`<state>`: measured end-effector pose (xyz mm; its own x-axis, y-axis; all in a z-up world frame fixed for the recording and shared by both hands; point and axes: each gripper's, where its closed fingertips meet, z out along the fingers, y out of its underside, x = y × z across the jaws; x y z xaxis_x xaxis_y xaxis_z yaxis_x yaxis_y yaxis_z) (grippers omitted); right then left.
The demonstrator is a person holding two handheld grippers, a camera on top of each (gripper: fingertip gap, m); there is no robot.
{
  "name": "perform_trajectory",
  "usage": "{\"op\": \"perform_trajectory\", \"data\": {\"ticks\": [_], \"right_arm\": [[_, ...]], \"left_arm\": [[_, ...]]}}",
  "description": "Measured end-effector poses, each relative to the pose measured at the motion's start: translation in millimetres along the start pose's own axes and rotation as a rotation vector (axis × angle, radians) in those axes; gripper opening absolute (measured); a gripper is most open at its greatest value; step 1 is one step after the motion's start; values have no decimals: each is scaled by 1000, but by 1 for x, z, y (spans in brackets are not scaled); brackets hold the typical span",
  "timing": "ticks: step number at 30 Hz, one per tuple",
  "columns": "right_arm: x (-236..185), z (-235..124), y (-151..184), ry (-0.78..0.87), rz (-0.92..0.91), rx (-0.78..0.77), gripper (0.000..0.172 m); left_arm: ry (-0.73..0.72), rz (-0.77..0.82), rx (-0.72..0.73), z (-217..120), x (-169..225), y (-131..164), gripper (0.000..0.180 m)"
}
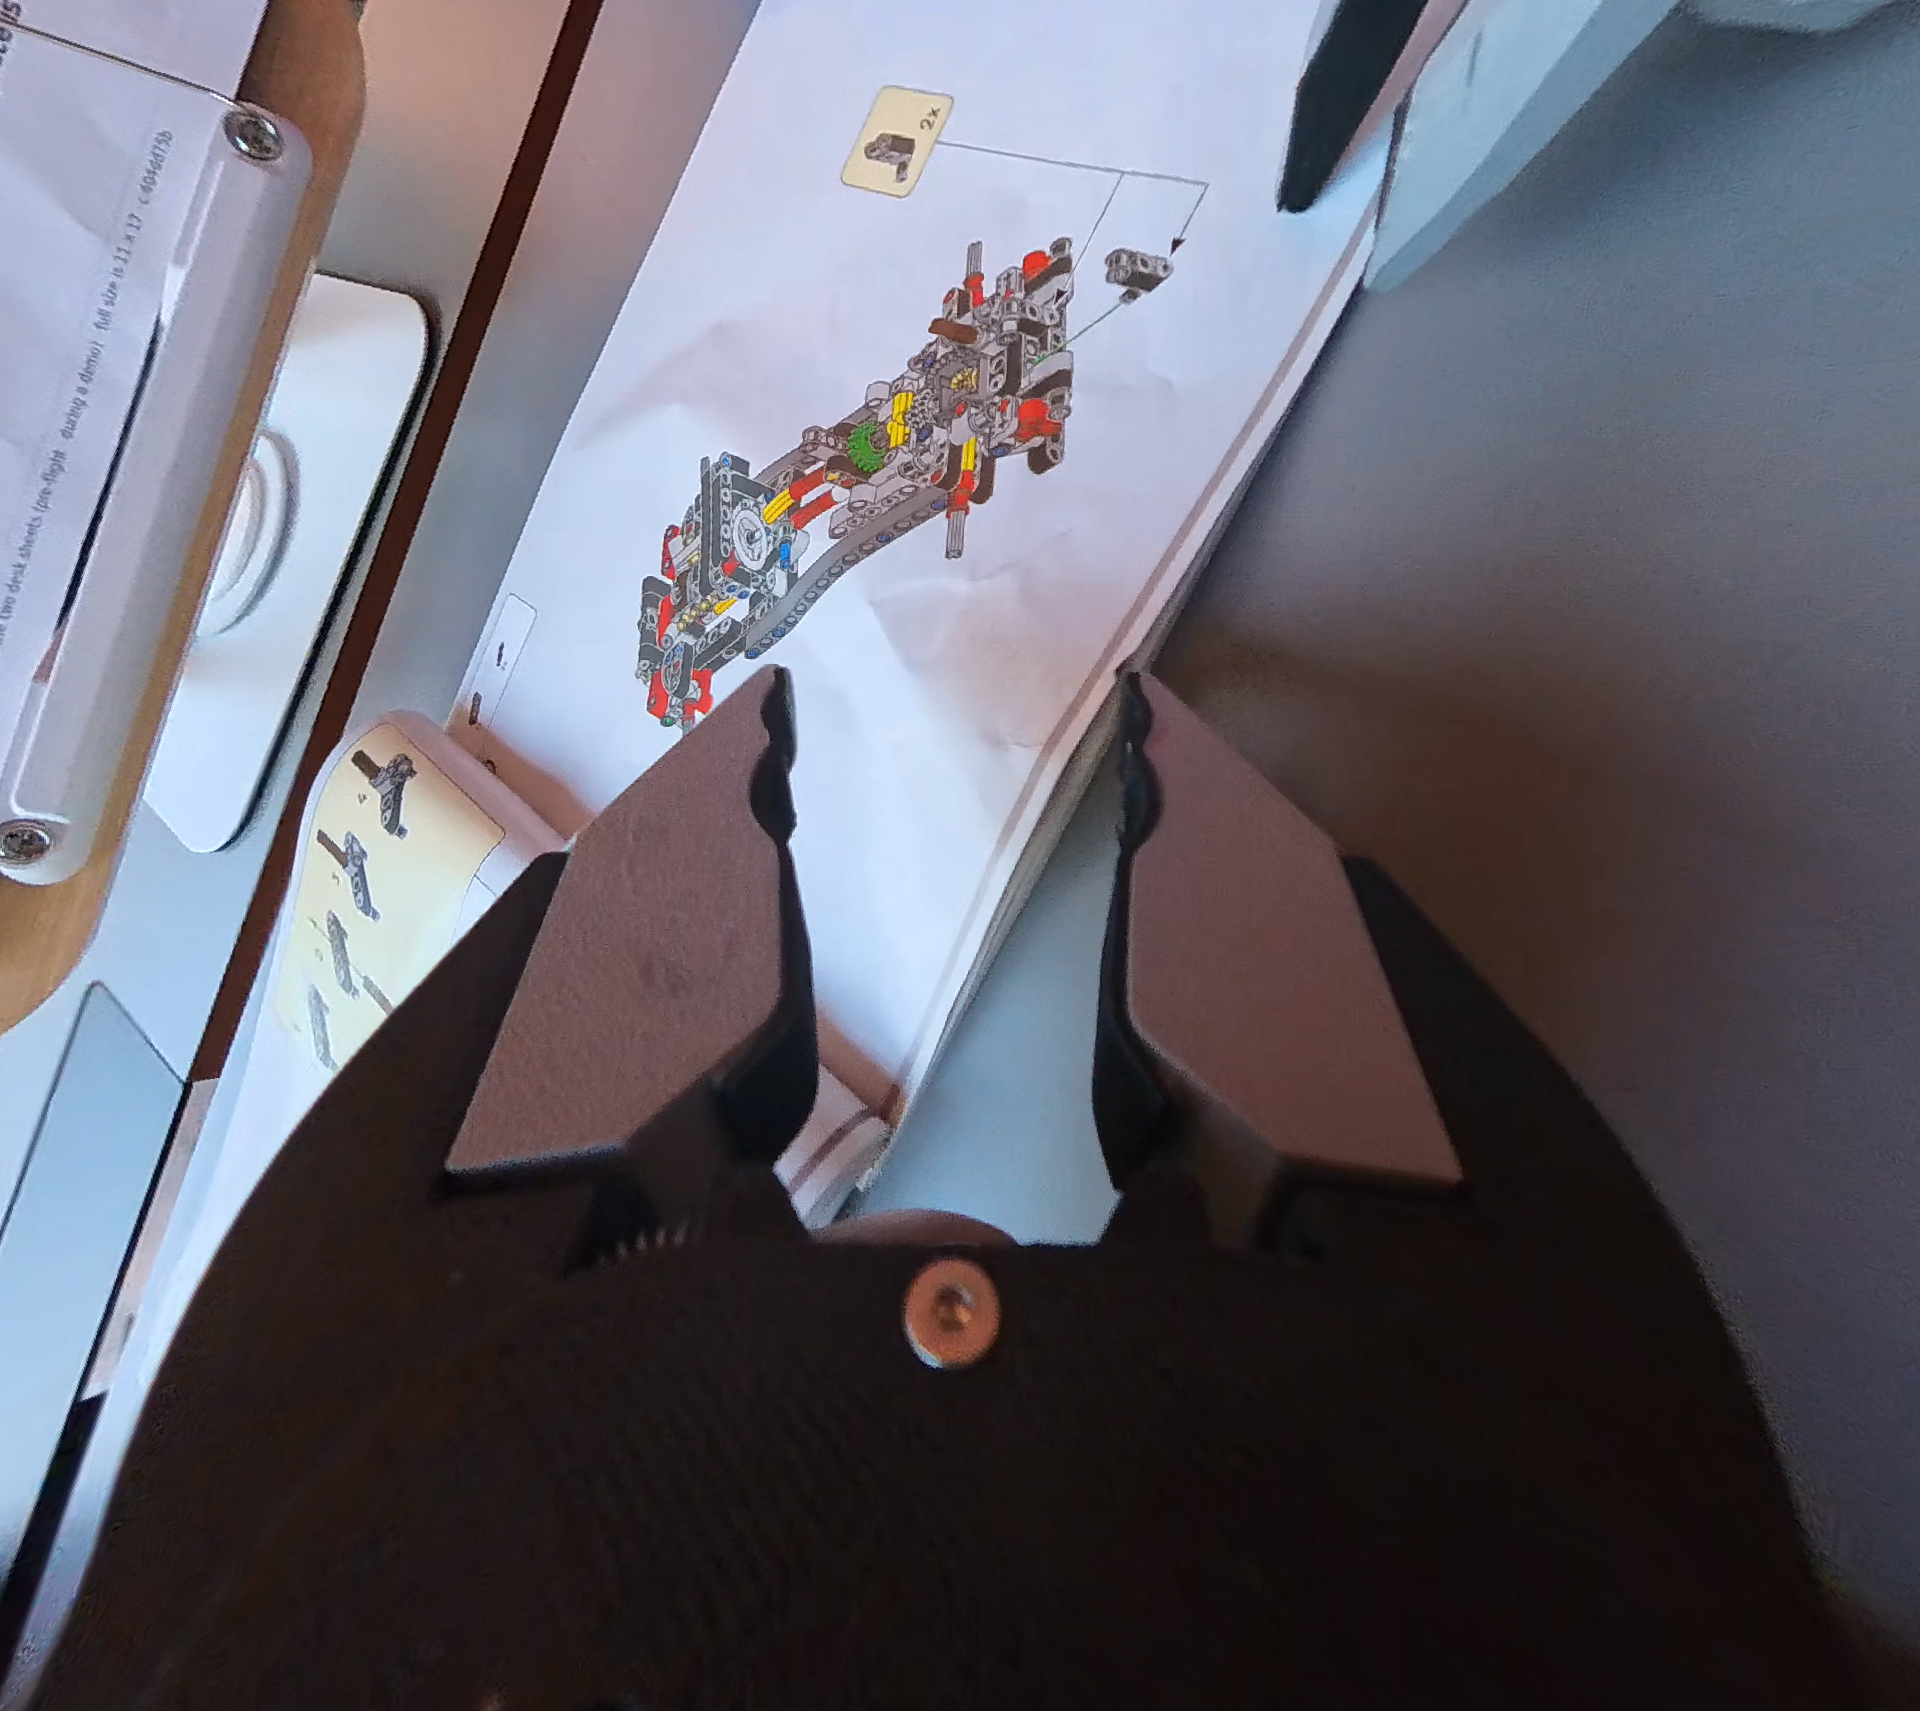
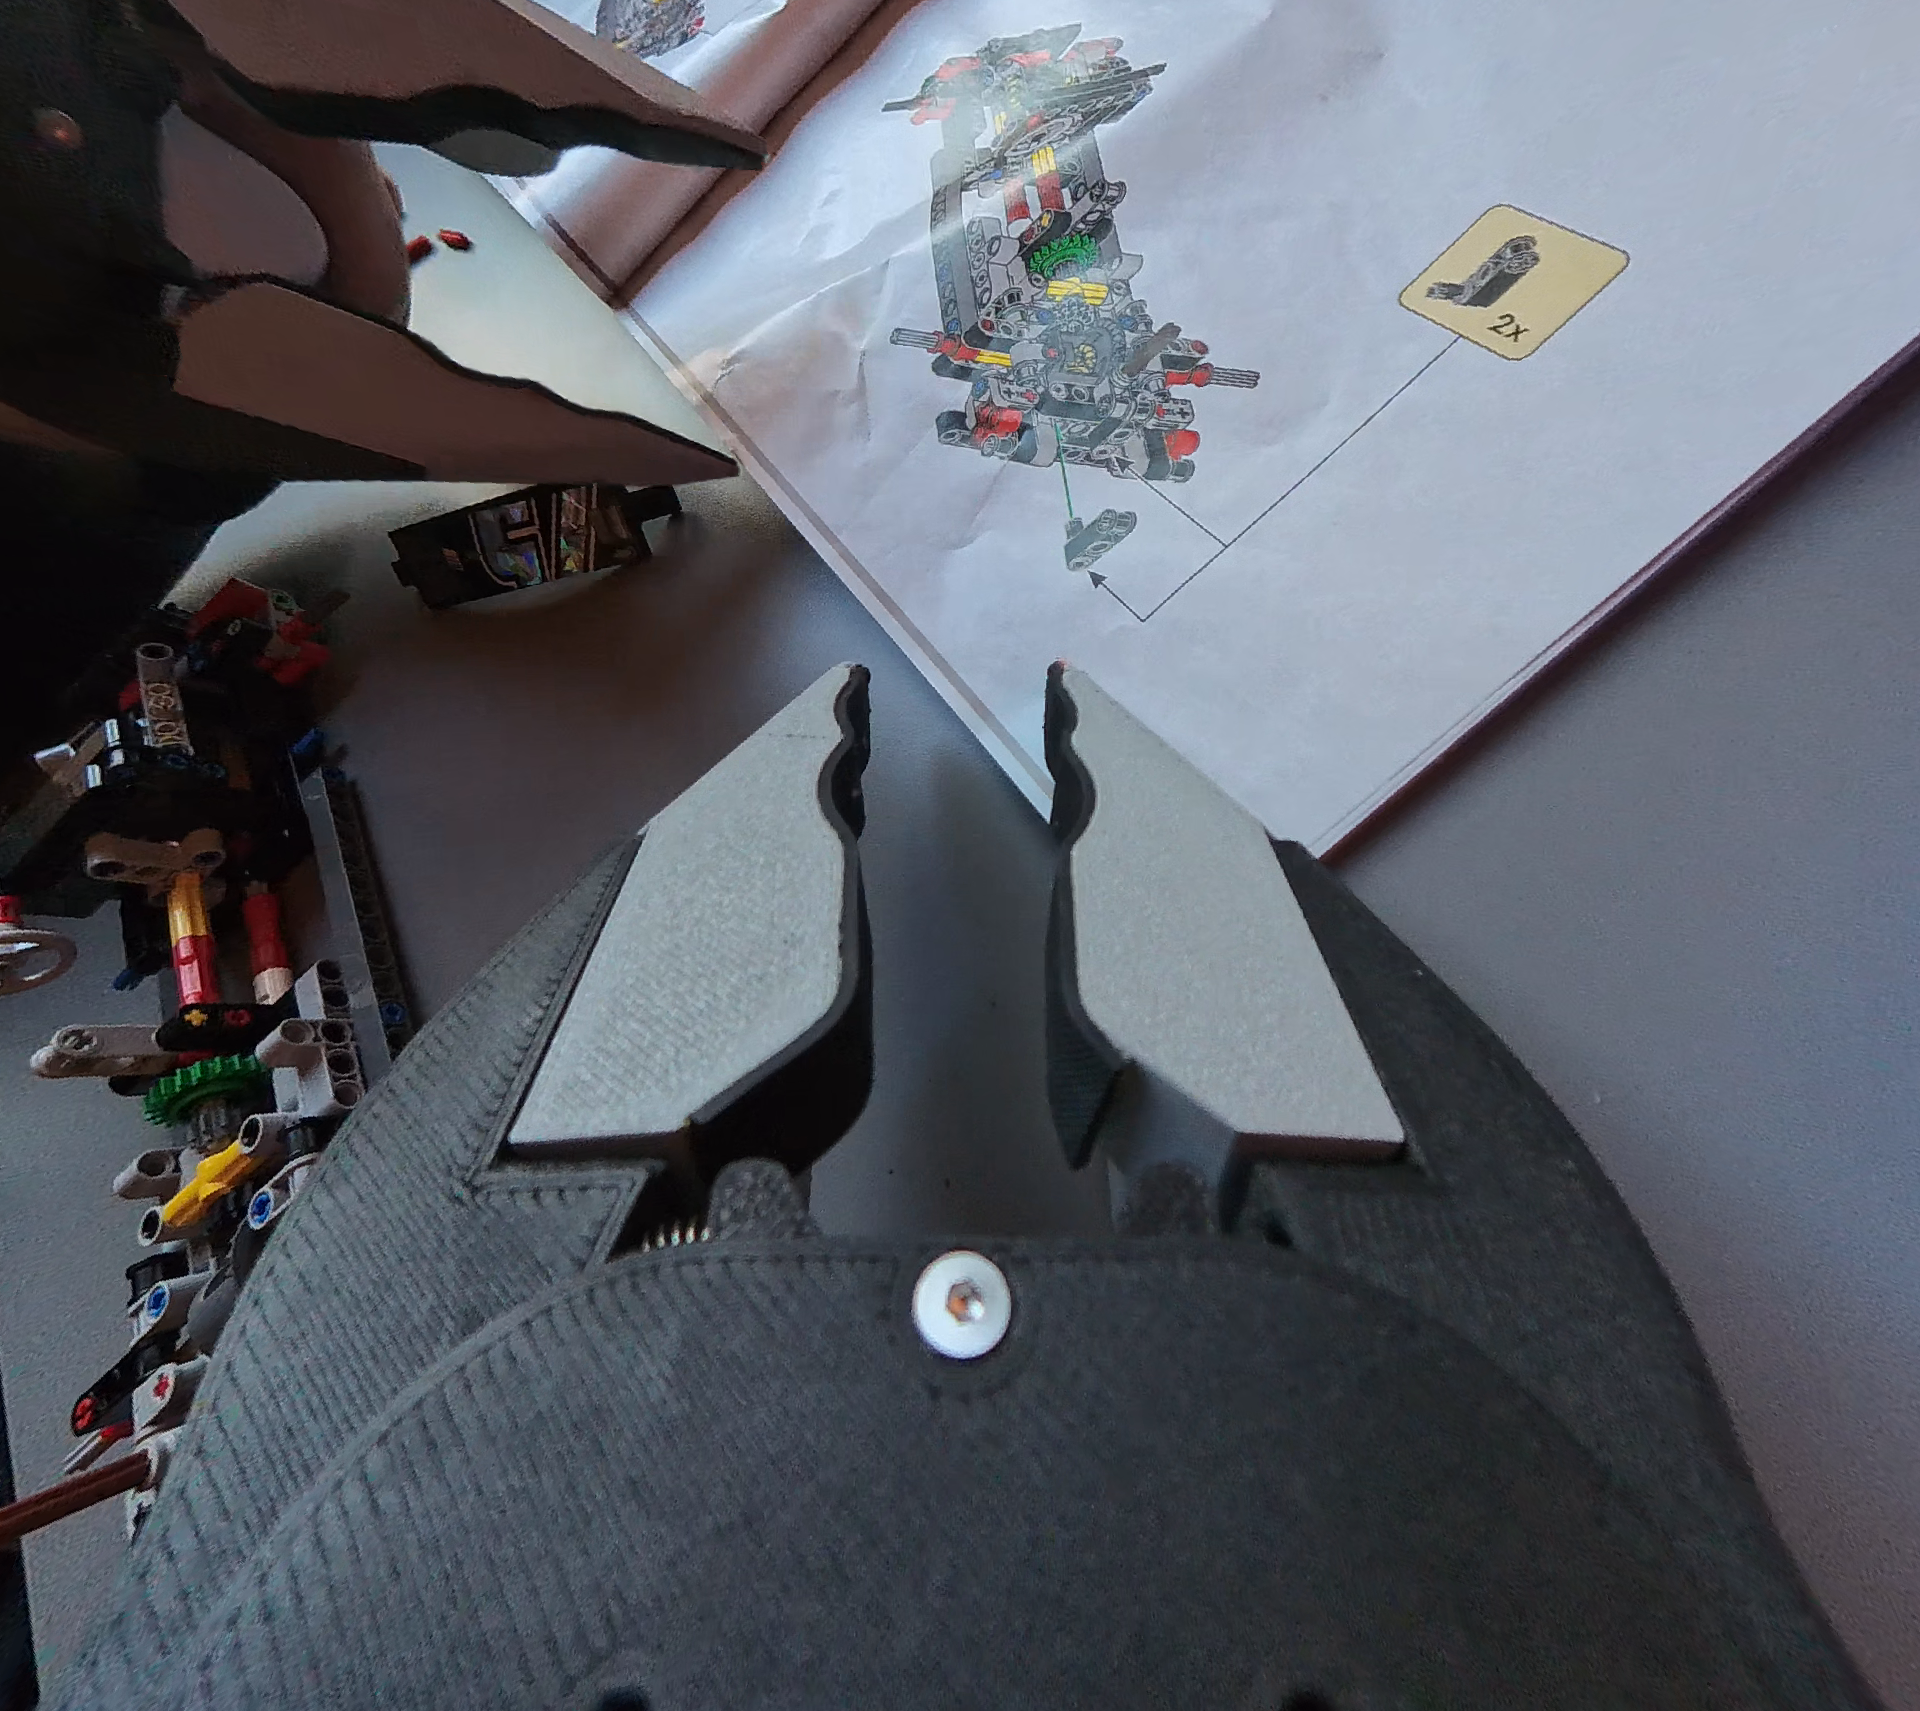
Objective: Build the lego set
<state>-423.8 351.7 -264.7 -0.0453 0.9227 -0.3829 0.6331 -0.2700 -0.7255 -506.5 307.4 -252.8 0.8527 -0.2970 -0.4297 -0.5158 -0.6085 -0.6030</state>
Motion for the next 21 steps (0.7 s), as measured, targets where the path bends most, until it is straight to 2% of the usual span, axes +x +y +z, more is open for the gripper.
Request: {"op": "perform_trajectory", "data": {"ticks": [15, 21], "right_arm": [[-3, 1, 1, -16, -15, -10, 31], [-3, 0, 1, -22, -8, -10, 31]], "left_arm": [[-40, 77, -9, 2, 2, 2, 63], [10, 15, 29, -5, 2, -4, 63]]}}
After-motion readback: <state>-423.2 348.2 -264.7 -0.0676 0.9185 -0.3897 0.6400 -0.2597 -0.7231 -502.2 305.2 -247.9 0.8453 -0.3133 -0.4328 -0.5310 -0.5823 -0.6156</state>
